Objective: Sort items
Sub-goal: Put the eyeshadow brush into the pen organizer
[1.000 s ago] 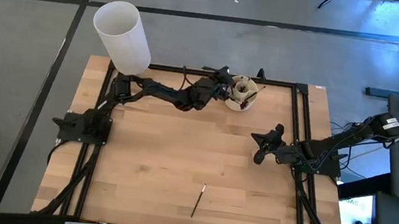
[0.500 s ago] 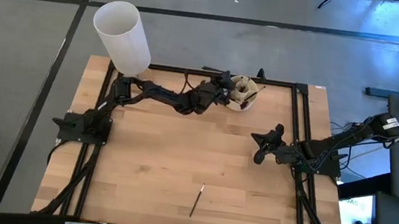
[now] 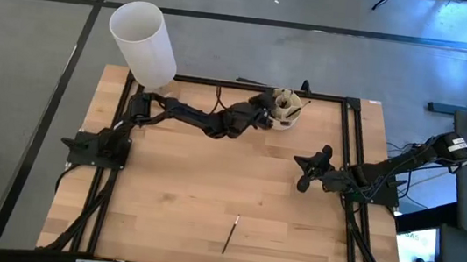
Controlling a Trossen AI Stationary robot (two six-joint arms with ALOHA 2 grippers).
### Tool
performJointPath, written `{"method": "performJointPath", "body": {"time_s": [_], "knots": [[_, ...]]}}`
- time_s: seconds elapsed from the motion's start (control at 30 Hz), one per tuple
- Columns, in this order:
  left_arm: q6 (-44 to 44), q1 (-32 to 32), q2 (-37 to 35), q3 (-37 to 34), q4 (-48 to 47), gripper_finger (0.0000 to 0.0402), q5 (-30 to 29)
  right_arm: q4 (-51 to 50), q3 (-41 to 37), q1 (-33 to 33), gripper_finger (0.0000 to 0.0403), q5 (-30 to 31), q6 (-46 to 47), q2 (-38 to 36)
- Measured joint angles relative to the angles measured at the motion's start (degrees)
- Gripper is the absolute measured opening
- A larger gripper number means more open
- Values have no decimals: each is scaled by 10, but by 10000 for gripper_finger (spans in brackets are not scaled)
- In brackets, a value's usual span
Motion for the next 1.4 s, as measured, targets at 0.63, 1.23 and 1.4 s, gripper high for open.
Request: {"method": "performJointPath", "body": {"time_s": [0.63,1.23,1.4], "knots": [[-808,-149,-136,-1,-476,90,3,-25,0,0,13,-15,37,8],[-1502,-233,-116,-2,-711,86,360,31,0,0,13,-10,37,8],[-1575,-237,-116,-2,-710,117,398,31,0,0,13,-10,37,8]]}}
